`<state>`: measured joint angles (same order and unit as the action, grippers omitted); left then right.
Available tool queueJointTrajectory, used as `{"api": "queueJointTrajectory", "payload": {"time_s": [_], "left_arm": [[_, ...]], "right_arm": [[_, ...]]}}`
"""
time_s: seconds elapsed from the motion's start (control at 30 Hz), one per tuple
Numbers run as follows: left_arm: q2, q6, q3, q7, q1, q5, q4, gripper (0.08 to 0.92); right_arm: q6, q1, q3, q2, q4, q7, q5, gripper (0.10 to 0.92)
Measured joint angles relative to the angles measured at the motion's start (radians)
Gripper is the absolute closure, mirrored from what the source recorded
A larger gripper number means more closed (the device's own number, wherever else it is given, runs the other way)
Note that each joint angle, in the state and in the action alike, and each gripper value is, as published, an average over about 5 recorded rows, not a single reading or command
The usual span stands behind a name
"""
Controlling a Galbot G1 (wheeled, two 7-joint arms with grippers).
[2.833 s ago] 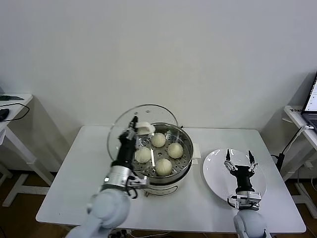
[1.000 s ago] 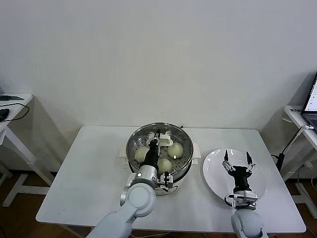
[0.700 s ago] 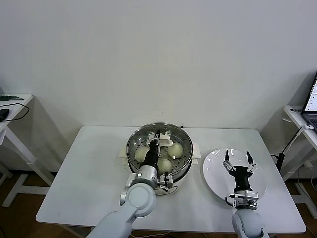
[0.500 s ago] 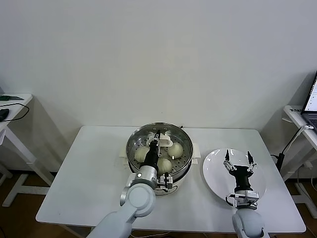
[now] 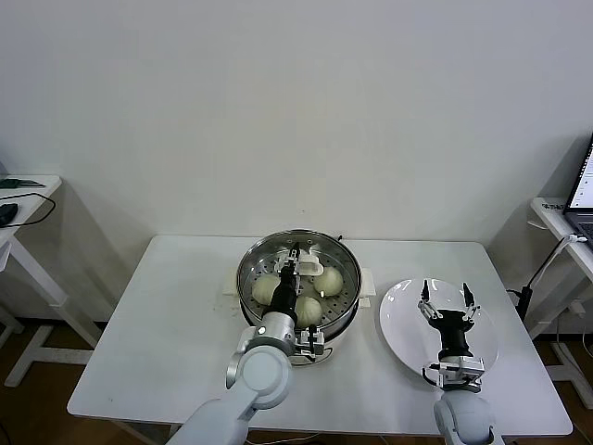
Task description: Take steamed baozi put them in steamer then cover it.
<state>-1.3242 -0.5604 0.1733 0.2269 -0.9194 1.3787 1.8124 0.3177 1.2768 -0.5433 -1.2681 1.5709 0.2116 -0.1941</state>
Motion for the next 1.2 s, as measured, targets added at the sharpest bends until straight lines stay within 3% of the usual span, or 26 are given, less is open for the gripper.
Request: {"api": "queueJointTrajectory", "payload": {"time_s": [0.2,0.5,0.8,0.97,1.2], "left_arm": [[0.009,-0.008,-0.007,0.0,-0.015,-0.007,0.023,0.509],[0.048,-0.021,-0.02,0.011,-0.067,-0.035,0.104,0.45],[0.113,-0.032,-0.041,0.013,-0.145,-0.088,0.247,0.208],[0.143,-0.015,-0.089,-0.011,-0.196,-0.188,0.334,0.178],[0.131,0.112,-0.277,-0.135,-0.282,-0.513,0.375,0.177]], "right_arm": [[0.0,-0.001,0.003,-0.001,0.0,0.0,0.001,0.203],[-0.001,-0.01,0.008,-0.003,-0.002,0.0,0.007,0.203],[-0.03,-0.01,0.02,0.003,0.007,0.021,0.021,0.203],[-0.07,0.001,0.022,0.012,0.022,0.035,0.015,0.203],[-0.1,0.029,0.016,0.023,0.053,0.023,-0.029,0.203]]}}
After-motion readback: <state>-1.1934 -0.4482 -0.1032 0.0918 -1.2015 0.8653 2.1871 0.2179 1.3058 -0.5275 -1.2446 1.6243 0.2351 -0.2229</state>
